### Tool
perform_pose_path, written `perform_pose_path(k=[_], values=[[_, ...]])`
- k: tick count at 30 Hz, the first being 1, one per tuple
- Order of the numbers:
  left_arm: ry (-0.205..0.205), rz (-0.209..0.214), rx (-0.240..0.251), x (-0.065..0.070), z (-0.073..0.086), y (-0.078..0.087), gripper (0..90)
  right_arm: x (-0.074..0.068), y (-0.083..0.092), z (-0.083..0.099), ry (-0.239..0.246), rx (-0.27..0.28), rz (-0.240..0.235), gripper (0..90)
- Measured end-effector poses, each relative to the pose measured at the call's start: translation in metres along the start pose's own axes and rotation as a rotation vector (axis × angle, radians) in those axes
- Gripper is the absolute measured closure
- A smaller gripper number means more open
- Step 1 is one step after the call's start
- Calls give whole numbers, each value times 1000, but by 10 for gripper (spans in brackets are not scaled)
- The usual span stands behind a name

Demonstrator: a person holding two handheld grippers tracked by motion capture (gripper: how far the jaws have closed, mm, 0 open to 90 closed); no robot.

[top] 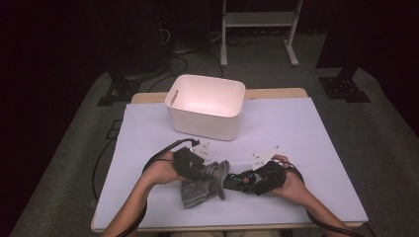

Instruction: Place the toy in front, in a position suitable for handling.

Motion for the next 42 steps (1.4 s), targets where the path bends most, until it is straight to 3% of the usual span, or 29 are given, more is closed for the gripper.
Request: perform_pose_path(k=[4, 7, 10, 17, 21, 24, 29, 36, 42], values=[[-19, 5, 3, -1, -4, 3, 735, 0, 4, 1, -28, 12, -6, 534], [-22, 15, 25, 0, -9, 4, 737, 1, 3, 0, -3, 9, 13, 555], [-31, 26, 47, 2, -17, -2, 735, 0, 2, 0, -14, 11, 1, 565], [-60, 51, 47, 8, -34, -17, 736, 0, 1, 0, -8, 18, 7, 567], [-89, 89, 66, 15, -52, -24, 735, -1, -1, -1, 1, 25, 12, 567], [-134, 99, 45, 21, -65, -34, 735, -2, -5, -4, 10, 23, 17, 566], [-153, 124, 46, 24, -82, -41, 732, -3, -5, -4, 5, 30, 13, 566], [-140, 130, 46, 22, -76, -41, 732, -2, -5, -4, 1, 35, 5, 567], [-112, 106, 40, 14, -54, -30, 732, -2, -6, -4, 16, 29, 18, 568]])
Point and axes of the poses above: each handheld gripper's, and its own axes: y roughly backward along the jaws, z roughly out of its underside, x roughly to its right, the point moved 6 cm from there along -y, roughly forward along the jaws, and after that the axes turned 11 degrees about -z, right-handed, at the moved point
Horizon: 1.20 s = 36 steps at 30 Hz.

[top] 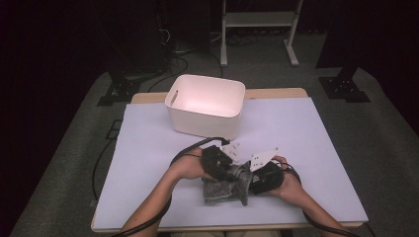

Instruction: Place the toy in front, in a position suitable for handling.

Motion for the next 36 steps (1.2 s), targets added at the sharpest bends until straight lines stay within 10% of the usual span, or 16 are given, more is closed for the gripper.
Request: perform_pose_path(k=[26, 36], values=[[127, -86, -27, -16, 72, 44, 727, 2, 1, 0, -17, 5, -19, 568], [114, -67, -37, -15, 63, 34, 725, 3, 0, 0, -21, 2, -17, 568]])
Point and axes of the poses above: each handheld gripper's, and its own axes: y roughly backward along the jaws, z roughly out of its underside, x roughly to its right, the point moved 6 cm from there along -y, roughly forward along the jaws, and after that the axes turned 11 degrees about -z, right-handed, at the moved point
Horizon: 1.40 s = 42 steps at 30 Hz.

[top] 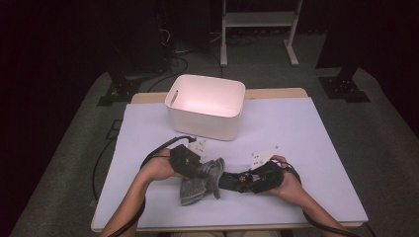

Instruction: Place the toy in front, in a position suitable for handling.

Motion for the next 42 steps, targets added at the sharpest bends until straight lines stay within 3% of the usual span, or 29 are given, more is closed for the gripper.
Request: perform_pose_path(k=[7, 10, 17, 25, 30, 37, 42], values=[[-40, -8, -4, 2, -13, 0, 724, 0, -1, 0, -4, -4, -4, 568], [-51, 21, 41, 7, -25, -1, 724, -1, -1, 0, -3, -6, -4, 568], [-151, 74, 20, 26, -64, -29, 724, -1, -2, 0, 5, -7, 2, 568], [-207, 108, 31, 37, -97, -46, 718, -1, -2, 0, 2, 1, -2, 568], [-182, 111, 40, 34, -91, -44, 720, -1, -2, 0, -4, 2, -5, 568], [-139, 59, 35, 25, -64, -29, 719, -1, -2, -1, 24, -15, 10, 568], [-51, 39, 80, 16, -32, -11, 719, -1, -2, -1, 23, -15, 7, 568]])
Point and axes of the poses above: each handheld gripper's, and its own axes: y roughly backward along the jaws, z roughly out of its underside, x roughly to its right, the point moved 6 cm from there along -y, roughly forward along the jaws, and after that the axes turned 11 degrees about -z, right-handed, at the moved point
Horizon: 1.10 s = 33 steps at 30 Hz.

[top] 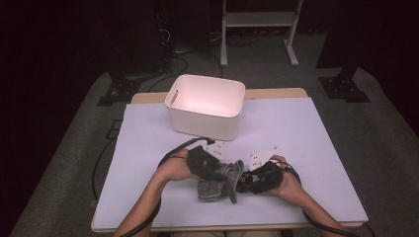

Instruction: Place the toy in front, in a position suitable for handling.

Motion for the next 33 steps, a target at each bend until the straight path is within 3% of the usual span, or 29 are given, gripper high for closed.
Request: perform_pose_path(k=[6, 8, 12, 15, 22, 25, 29, 33], values=[[59, -33, 16, -5, 24, 17, 717, -1, 0, 0, -4, -4, 6, 568], [69, -51, 0, -7, 31, 20, 716, -1, 0, 0, -5, -4, 5, 568], [98, -62, -23, -10, 48, 21, 713, 0, 0, 0, -11, -1, -1, 568], [121, -59, -11, -10, 55, 19, 712, -1, 0, 0, -13, -4, 0, 568], [146, -42, 9, -9, 60, 14, 710, 0, 1, -1, -35, -12, -11, 558], [146, -35, 11, -9, 59, 11, 711, 2, -2, -2, -62, -37, -29, 433], [150, -31, 16, -9, 60, 11, 711, 2, -5, -11, -54, -70, -40, 421], [152, -30, 27, -9, 60, 11, 711, 1, -13, -26, -16, -129, -35, 411]])
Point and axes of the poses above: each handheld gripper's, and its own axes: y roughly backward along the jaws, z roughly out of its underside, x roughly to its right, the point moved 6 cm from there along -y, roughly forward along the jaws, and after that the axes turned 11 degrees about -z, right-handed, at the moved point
